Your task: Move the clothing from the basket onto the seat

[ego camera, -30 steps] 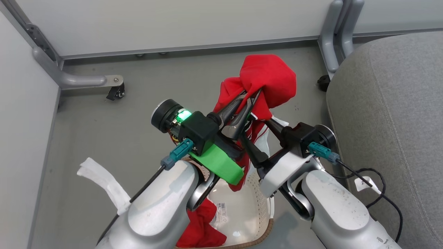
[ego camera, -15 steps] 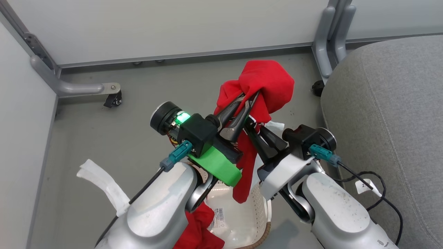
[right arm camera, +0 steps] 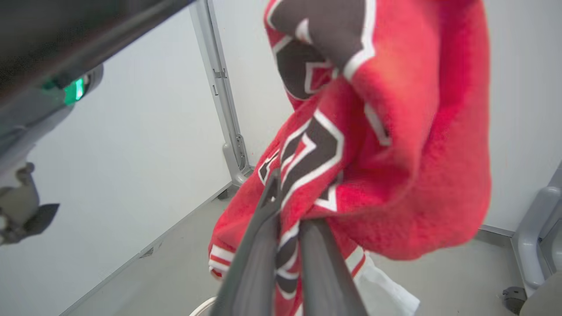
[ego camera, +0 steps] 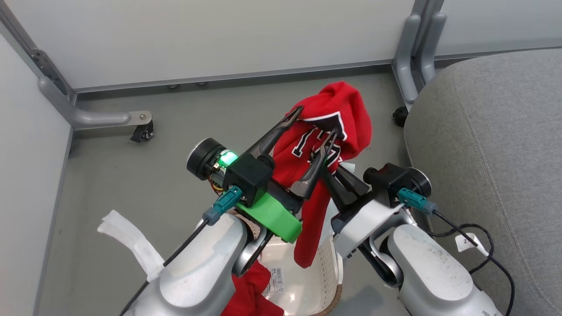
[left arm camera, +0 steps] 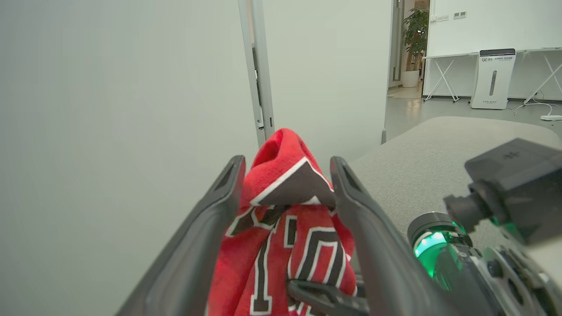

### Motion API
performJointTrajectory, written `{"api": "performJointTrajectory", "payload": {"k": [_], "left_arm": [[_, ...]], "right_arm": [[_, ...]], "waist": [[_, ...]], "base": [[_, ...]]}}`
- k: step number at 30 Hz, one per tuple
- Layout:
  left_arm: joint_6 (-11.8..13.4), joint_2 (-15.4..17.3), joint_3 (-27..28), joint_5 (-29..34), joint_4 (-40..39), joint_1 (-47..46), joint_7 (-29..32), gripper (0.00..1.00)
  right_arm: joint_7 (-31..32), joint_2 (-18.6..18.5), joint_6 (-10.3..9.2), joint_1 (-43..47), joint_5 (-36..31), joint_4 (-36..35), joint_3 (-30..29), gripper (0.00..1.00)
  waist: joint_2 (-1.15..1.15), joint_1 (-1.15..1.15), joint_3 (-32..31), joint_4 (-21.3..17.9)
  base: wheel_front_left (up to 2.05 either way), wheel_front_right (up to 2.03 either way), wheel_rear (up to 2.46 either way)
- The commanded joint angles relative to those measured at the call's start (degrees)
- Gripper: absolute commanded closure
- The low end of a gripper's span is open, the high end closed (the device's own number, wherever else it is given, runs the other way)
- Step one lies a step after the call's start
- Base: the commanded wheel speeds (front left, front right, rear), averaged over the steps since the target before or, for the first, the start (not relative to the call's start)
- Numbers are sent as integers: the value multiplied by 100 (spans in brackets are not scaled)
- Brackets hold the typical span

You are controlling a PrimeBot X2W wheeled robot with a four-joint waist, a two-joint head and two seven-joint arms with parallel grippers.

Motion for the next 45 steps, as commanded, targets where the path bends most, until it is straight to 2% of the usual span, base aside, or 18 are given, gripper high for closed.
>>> {"api": "performJointTrajectory", "payload": {"k": [1, 7, 12, 37, 45], "left_arm": [[29, 46, -2, 33, 7, 83, -17, 0], [62, 108, 29, 38, 0, 116, -23, 0], [64, 168, 16, 54, -38, 115, -21, 0], [41, 572, -112, 112, -289, 107, 24, 0], [31, 649, -195, 132, -352, 32, 109, 0]], "right_arm": [[-28, -21, -4, 55, -52, -20, -53, 100], [-28, -21, -4, 93, -201, -60, -230, 100], [-28, -22, -4, 147, -359, -134, -446, 100], [-28, -19, -4, 853, -975, -857, -1935, 100], [-28, -18, -4, 1117, -1011, -1050, -2289, 100]], "waist": [[47, 0, 12, -1], [47, 0, 57, -87], [47, 0, 114, -321], [47, 0, 620, -2194], [47, 0, 781, -2541]], "base": [[0, 0, 0], [0, 0, 0], [0, 0, 0], [0, 0, 0], [0, 0, 0]]}}
